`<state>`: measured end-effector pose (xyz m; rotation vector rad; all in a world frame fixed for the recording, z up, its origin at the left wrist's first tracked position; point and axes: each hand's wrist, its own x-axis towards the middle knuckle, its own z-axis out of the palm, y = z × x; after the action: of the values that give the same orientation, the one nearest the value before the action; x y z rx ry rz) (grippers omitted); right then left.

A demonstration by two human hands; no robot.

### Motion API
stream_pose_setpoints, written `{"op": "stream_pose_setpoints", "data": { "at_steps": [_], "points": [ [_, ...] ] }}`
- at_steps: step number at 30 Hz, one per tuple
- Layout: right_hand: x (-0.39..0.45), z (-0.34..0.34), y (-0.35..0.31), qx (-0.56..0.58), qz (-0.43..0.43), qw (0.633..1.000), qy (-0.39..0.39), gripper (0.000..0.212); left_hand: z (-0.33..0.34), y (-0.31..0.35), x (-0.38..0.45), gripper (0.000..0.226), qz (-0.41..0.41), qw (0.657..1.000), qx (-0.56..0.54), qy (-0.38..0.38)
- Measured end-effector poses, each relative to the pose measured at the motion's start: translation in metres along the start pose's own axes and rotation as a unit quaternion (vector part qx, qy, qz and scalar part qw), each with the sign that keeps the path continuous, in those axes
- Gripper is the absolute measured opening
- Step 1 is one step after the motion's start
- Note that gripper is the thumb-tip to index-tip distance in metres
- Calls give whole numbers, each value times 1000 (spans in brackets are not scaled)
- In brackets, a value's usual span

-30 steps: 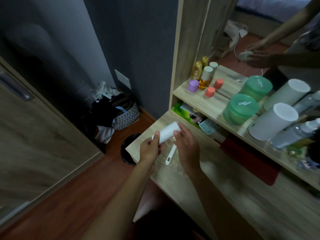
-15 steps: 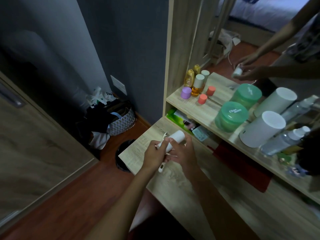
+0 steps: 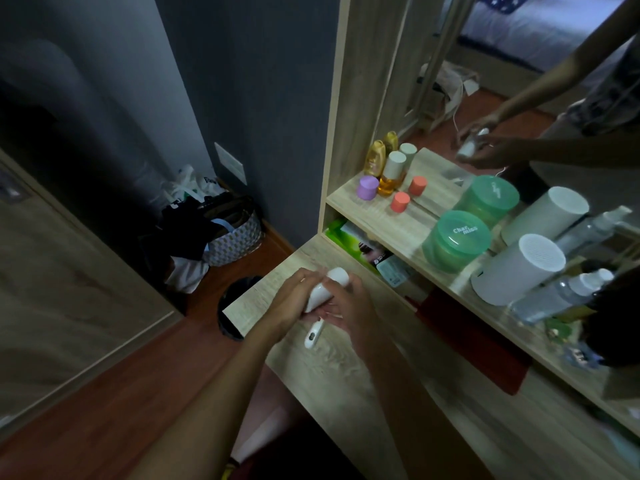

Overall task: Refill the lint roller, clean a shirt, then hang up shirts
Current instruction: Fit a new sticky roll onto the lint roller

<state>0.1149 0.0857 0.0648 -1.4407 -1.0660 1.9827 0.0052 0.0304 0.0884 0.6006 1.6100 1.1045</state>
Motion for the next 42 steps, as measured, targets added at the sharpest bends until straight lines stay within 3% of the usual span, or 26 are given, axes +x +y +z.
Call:
{"op": "stream_pose_setpoints", "data": {
  "at_steps": [6, 10, 12, 14, 16, 17, 22, 24, 27, 29, 32, 34, 42],
  "points": [
    [7, 3, 1, -107, 21, 993, -35, 48, -17, 1, 1, 34, -89, 978, -148, -117],
    [12, 7, 1, -174, 31, 983, -56, 40, -23, 2, 3, 32, -103, 978, -139, -119],
    [14, 5, 0, -251, 8, 968, -10, 32, -24, 0, 6, 26, -104, 978, -149, -99],
    [31, 0, 14, -283, -14, 959, 27, 57, -24, -2, 10, 22, -107, 977, -175, -57],
    [41, -5, 31, -420, -34, 907, 31, 76, -25, -3, 13, 23, -106, 975, -194, -21],
    [45, -6, 38, -455, -21, 890, 15, 72, -26, -5, 14, 25, -108, 974, -200, -8],
    [52, -13, 48, -453, -41, 889, 54, 44, -33, -8, 15, 27, -136, 963, -233, 21],
    [49, -22, 46, -468, -47, 882, 40, 19, -36, -6, 15, 23, -136, 961, -239, 41],
    [31, -33, 43, -428, -80, 900, -2, 17, -40, -4, 15, 27, -123, 954, -267, 64],
    [9, -35, 33, -416, -128, 900, -18, 32, -39, -2, 14, 31, -115, 953, -275, 64],
    [-17, -35, 22, -390, -237, 889, -47, 87, -30, 4, 11, 35, -101, 960, -254, 55],
    [-28, -36, 16, -381, -232, 893, -65, 110, -20, 9, 8, 35, -89, 966, -239, 46],
    [-44, -33, 6, -407, -296, 864, -14, 122, 12, 14, 3, 44, -48, 971, -235, -2]
  ]
}}
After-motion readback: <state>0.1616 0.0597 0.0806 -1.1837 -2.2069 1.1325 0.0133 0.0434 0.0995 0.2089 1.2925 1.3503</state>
